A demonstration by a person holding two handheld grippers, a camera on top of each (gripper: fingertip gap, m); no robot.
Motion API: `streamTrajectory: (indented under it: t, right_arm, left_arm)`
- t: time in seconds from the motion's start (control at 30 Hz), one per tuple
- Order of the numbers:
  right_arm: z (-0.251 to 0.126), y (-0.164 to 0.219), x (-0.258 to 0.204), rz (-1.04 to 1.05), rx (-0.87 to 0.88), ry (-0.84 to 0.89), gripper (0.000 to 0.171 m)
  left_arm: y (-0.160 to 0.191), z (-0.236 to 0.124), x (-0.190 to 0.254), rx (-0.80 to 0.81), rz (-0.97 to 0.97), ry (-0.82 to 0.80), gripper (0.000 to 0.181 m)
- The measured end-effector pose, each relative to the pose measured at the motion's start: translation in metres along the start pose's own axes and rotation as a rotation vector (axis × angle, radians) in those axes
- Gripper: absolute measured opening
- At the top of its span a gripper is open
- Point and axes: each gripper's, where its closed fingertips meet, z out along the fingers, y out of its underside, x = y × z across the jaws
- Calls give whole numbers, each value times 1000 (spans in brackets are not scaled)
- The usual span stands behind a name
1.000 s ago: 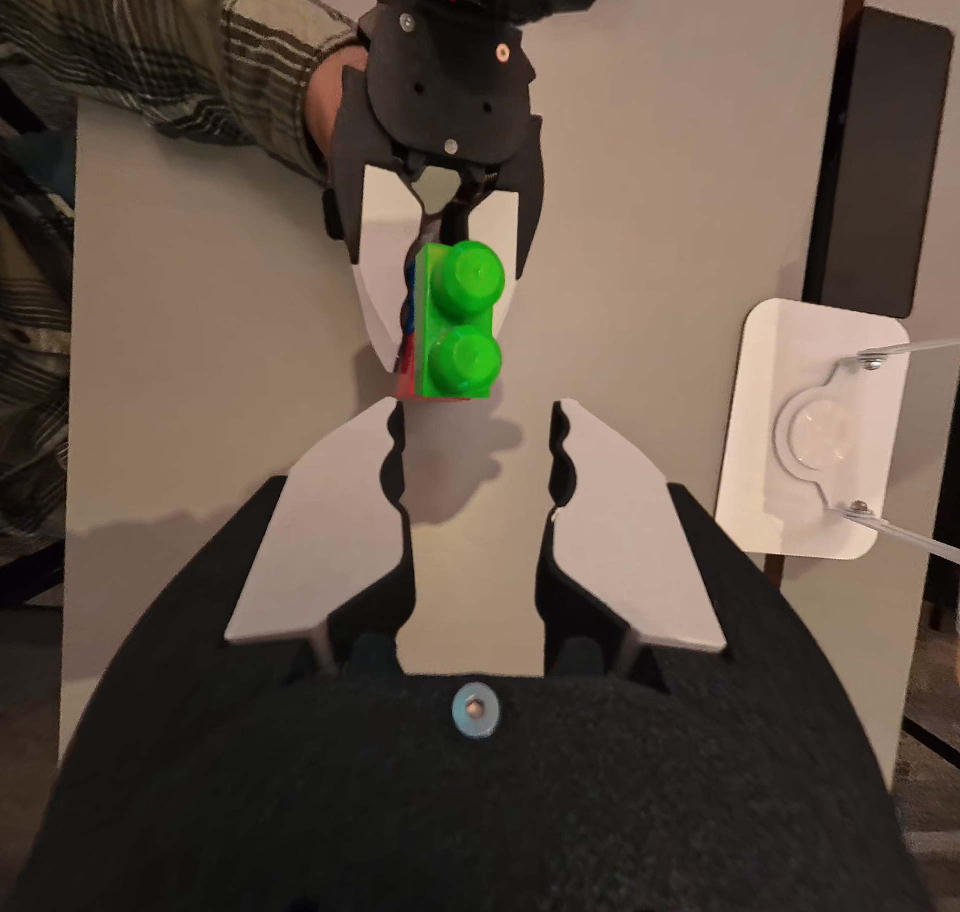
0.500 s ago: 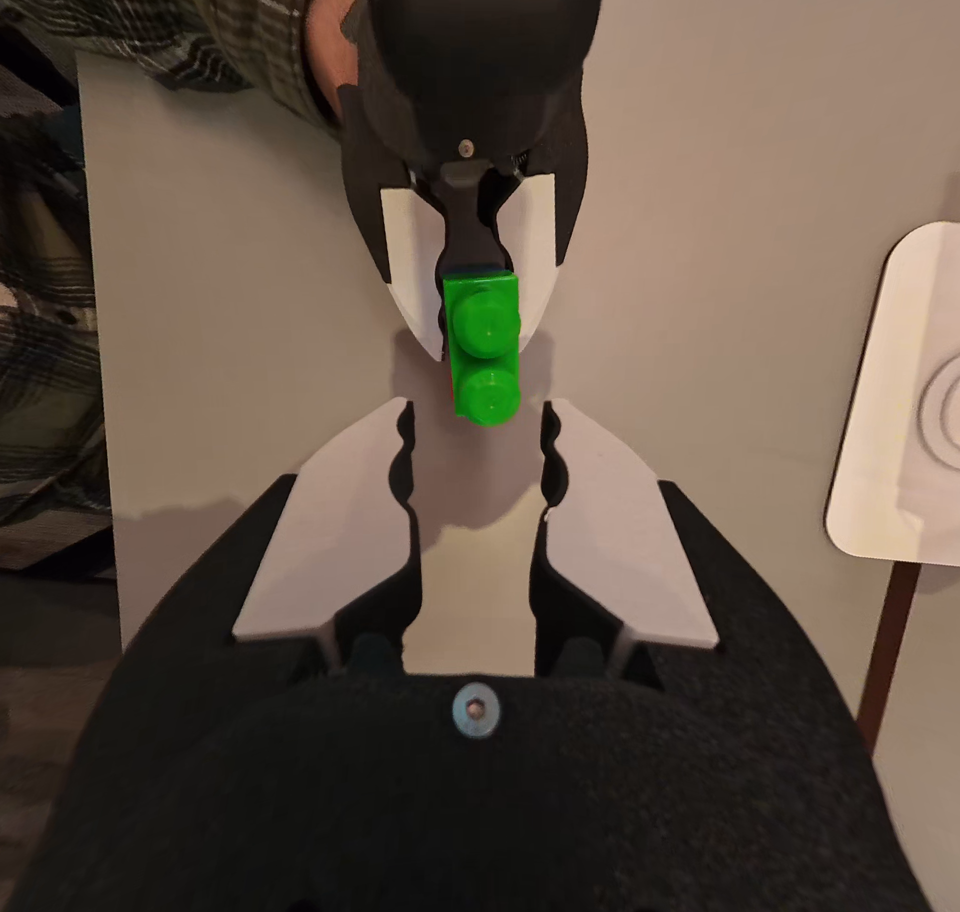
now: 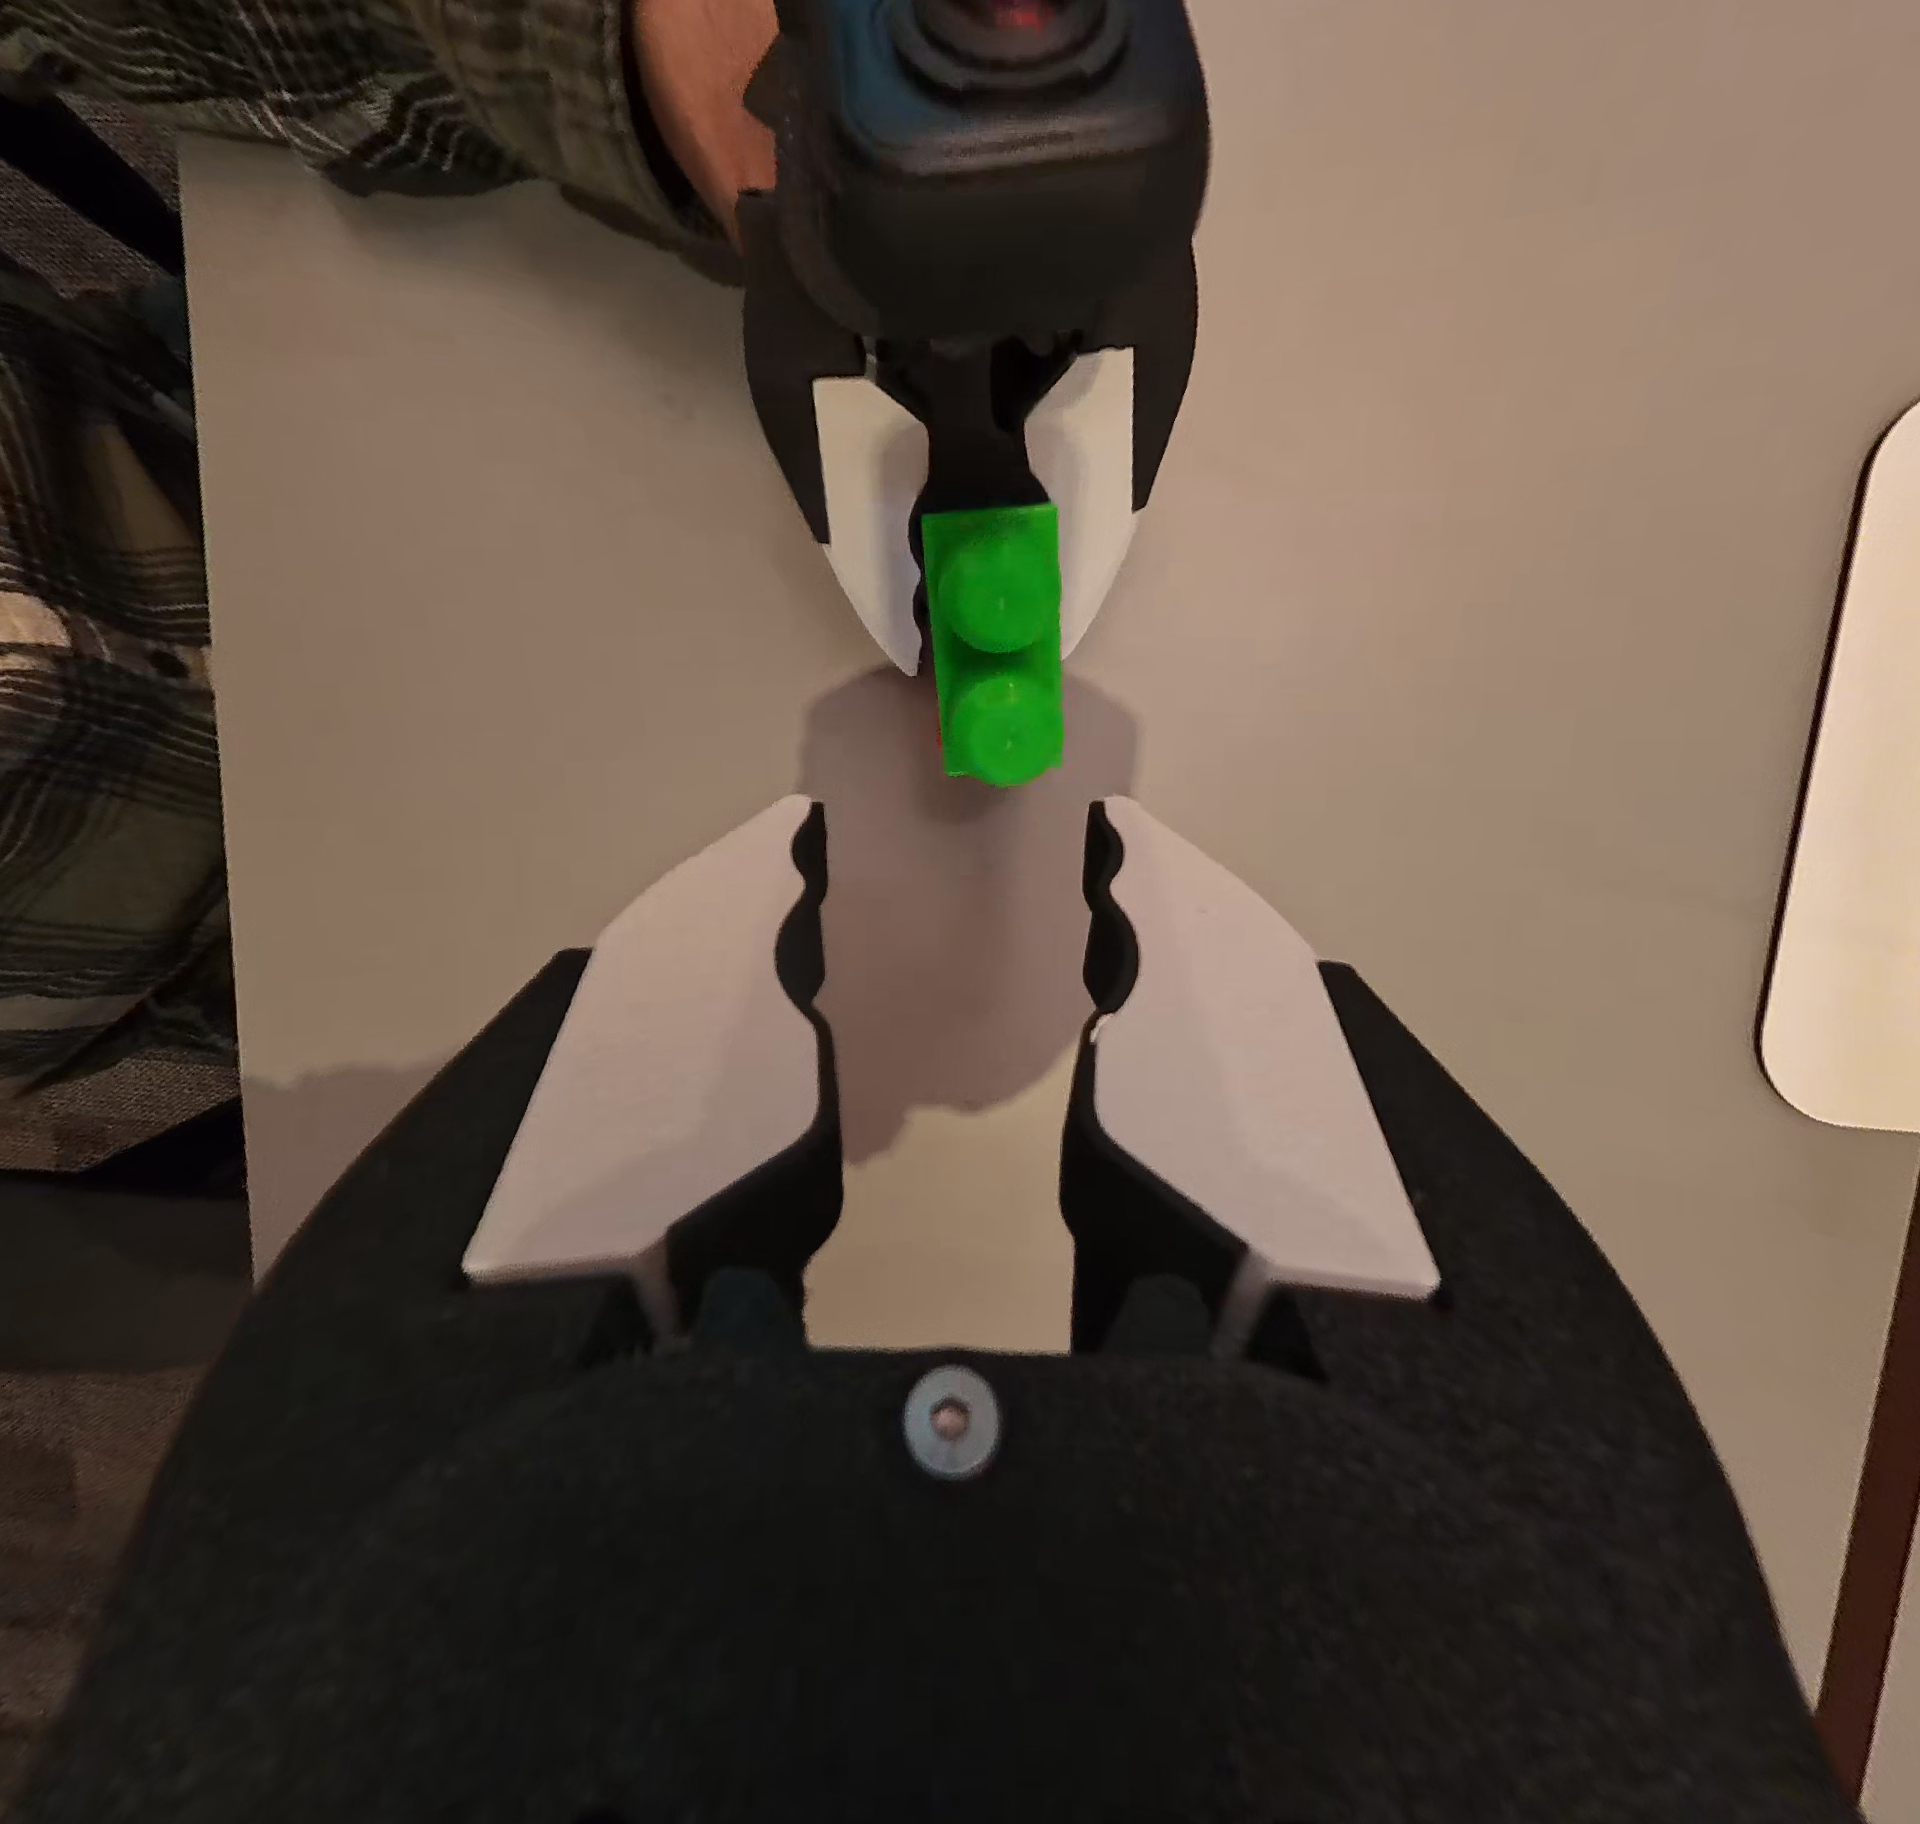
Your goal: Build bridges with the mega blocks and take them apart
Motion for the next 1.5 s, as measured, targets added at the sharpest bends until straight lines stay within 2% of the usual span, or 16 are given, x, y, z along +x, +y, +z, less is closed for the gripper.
streamTrajectory:
  t: [0.47,0.53,0.67,0.83,1.03,1.2,1.37,1.5]
  right_arm:
    - [4,-8,-3,-18,12,4,57]
    - [1,-10,-2,-26,22,26,58]
    - [-19,-23,2,-24,167,105,59]
    - [-47,-27,11,-91,337,310,67]
    - [-62,-21,11,-221,295,443,90]
    - [-75,-27,15,-296,236,505,96]
    - [-84,-35,15,-337,198,525,100]
    - [-79,-30,10,-223,219,424,106]
  left_arm:
    - [6,-5,1,-17,31,14,41]
    - [-4,-9,3,46,22,31,41]
    - [-41,-41,3,308,-121,96,40]
    - [-67,-77,8,514,-298,263,40]
    - [-87,-87,23,501,-307,353,40]
    - [-110,-97,34,461,-295,459,40]
    - [-122,-100,27,426,-210,388,40]
    - [-129,-106,20,451,-112,304,40]
